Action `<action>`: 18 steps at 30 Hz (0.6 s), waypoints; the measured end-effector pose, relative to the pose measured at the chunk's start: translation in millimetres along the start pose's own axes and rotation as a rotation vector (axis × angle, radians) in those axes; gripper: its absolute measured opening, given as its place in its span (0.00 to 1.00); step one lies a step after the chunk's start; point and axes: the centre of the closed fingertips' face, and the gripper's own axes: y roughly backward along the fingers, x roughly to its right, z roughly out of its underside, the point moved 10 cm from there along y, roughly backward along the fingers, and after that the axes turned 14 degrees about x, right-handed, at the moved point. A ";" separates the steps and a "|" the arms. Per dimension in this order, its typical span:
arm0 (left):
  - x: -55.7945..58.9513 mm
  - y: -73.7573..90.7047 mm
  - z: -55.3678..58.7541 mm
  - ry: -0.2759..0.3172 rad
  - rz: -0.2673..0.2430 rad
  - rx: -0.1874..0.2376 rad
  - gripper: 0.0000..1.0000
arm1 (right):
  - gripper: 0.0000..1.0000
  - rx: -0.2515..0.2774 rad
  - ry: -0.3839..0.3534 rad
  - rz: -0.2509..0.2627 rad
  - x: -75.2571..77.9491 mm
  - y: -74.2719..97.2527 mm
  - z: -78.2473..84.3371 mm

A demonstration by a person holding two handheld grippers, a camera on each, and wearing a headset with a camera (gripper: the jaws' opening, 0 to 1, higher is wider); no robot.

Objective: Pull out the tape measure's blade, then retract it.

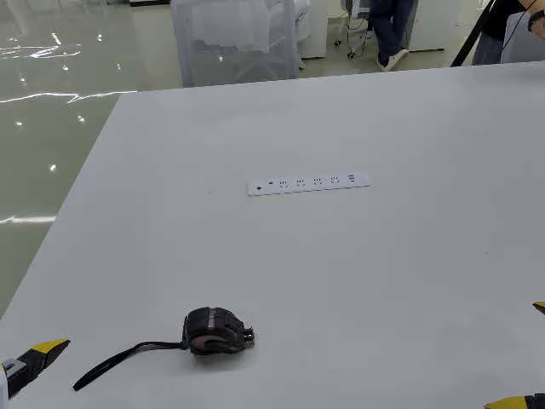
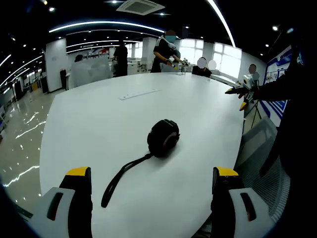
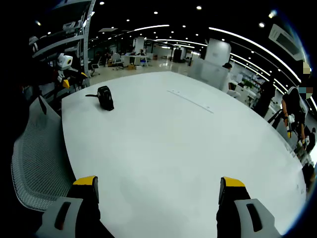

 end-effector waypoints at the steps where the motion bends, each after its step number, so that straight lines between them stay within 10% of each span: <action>1: 0.2 -0.4 -0.1 0.001 0.001 0.000 0.99 | 0.99 0.004 0.003 -0.001 -2.6 0.6 0.3; 18: -3.5 -4.7 0.6 -0.037 0.010 0.027 0.99 | 0.99 -0.002 0.015 -0.020 -4.7 -2.5 -4.8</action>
